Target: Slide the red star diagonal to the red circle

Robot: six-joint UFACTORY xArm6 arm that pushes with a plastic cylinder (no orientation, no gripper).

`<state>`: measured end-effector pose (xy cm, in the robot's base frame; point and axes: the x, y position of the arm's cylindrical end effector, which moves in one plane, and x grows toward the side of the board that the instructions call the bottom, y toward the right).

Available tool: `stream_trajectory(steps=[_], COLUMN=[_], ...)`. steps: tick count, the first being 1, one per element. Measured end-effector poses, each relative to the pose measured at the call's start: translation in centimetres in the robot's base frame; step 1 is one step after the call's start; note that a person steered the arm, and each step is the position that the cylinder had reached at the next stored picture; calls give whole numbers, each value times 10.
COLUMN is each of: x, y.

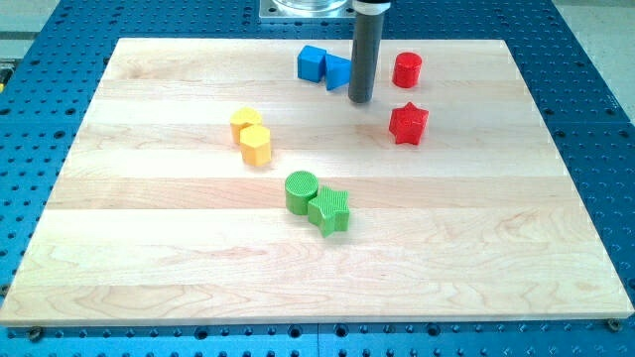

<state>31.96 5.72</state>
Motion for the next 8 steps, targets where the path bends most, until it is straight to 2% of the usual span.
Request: stream_trajectory(steps=[1, 2, 4, 5, 6, 7, 8], x=[44, 66, 89, 44, 40, 68, 86], y=[-10, 26, 32, 51, 79, 58, 80])
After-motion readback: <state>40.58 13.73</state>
